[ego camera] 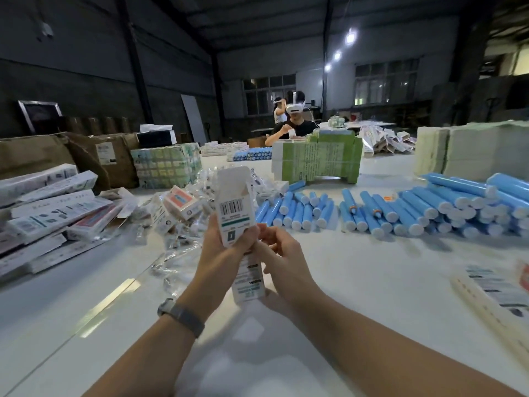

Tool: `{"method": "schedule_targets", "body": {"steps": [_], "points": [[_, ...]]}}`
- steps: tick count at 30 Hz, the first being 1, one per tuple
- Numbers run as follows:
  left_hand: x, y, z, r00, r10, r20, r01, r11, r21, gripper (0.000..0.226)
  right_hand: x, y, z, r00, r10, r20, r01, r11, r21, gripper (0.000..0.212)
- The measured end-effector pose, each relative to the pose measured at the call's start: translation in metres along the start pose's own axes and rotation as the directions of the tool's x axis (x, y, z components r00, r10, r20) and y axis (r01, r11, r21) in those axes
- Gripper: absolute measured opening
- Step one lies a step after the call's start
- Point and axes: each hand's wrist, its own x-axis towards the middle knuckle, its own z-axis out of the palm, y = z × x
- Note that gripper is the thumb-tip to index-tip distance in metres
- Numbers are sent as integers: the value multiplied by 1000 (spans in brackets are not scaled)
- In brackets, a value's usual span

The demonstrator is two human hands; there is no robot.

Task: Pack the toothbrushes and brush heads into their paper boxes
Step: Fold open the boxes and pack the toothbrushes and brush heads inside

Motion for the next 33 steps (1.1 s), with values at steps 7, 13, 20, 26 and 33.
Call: {"method": "schedule_targets", "body": {"steps": [7,13,20,26,33], "points": [[3,-3,3,986,94,-139,-76,989,130,38,5,-9,-7,991,-97,-88,81,982,-171,21],[6,0,3,985,129,-110,-107,977,186,36,55,-24,-50,972,-77,-220,-21,911,-411,35],[4,-5,1,988,151,-27,-140,961,239,37,107,-7,-120,936,-197,-290,-179,444,-878,19],[8,-8,0,989,144,-33,-133,966,220,36,110,12,-120,972,107,-209,-212,14,-977,33],[9,-8,-1,988,146,-49,-133,969,210,34,108,5,-121,972,-41,-232,-230,58,-972,41]]}}
